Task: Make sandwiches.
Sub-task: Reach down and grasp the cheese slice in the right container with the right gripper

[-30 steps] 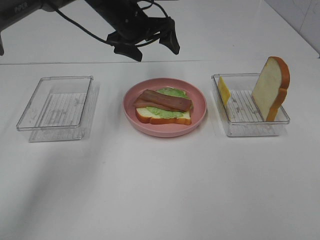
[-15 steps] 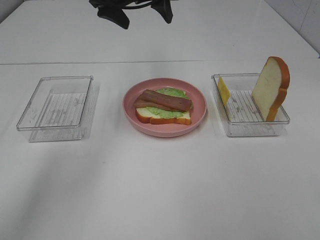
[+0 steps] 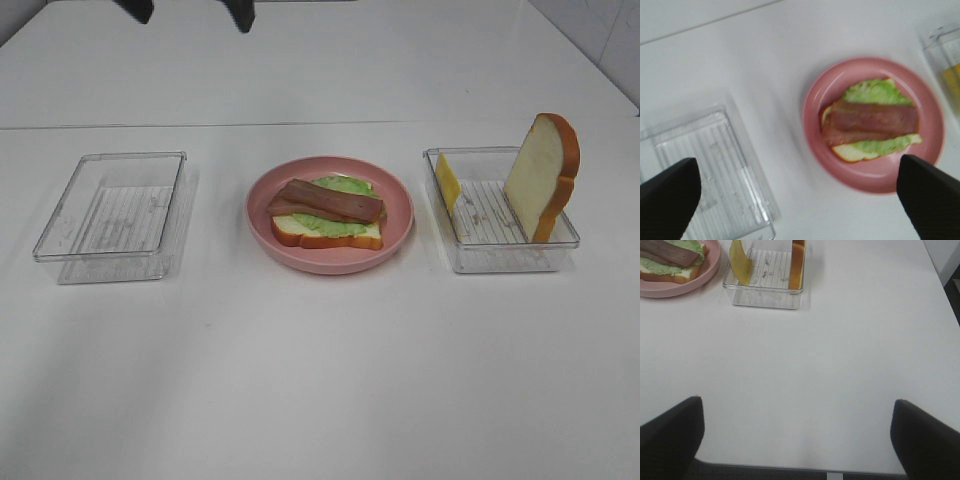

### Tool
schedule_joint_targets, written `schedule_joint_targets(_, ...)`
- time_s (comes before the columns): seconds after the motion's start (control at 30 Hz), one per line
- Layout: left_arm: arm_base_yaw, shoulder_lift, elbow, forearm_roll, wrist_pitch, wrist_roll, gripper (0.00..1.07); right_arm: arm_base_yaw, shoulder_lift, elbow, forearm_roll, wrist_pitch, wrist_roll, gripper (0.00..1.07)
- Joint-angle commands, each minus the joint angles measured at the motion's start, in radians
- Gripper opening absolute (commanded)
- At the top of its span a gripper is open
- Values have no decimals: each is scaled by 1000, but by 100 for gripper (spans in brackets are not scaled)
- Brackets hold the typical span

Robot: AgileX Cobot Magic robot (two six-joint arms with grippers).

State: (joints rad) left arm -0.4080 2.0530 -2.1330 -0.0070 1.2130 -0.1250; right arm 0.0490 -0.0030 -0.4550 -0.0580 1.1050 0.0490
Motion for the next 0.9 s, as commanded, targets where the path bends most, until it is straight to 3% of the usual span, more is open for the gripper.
schedule_joint_targets(0.03, 35, -97, 145, 24, 102, -5, 101, -3, -34, -4, 6, 2, 7, 99)
schedule_joint_targets(0.07, 35, -97, 145, 24, 102, -5, 101, -3, -34, -4, 6, 2, 7, 99)
schedule_joint_targets(0.13, 76, -179, 268, 23, 102, -5, 101, -3, -34, -4, 6, 2, 7, 99)
schedule_joint_targets(0.17, 76, -179, 268, 23, 102, -5, 101, -3, -34, -4, 6, 2, 7, 99)
schedule_joint_targets(0.23, 119, -256, 371, 24, 102, -2, 101, -3, -34, -4, 6, 2, 7, 99)
schedule_joint_targets(0.43, 185, -391, 531, 24, 84, 3, 101, -3, -34, -4, 6, 2, 7, 99)
schedule_joint_targets(0.57, 237, -528, 699, 24, 51, -1, 101, -3, -34, -4, 6, 2, 7, 99)
schedule_joint_targets(0.63, 244, -558, 728, 24, 44, -1, 101, -3, -34, -4, 6, 2, 7, 99)
schedule_joint_targets(0.7, 257, -648, 835, 25, 21, -4, 101, -3, -34, -4, 6, 2, 7, 99)
schedule_joint_targets(0.83, 257, -742, 934, 26, -8, -9, 101, -3, -34, -4, 6, 2, 7, 99)
schedule_joint_targets(0.9, 257, -881, 1063, 23, -47, -31, 101, -3, -34, -4, 6, 2, 7, 99)
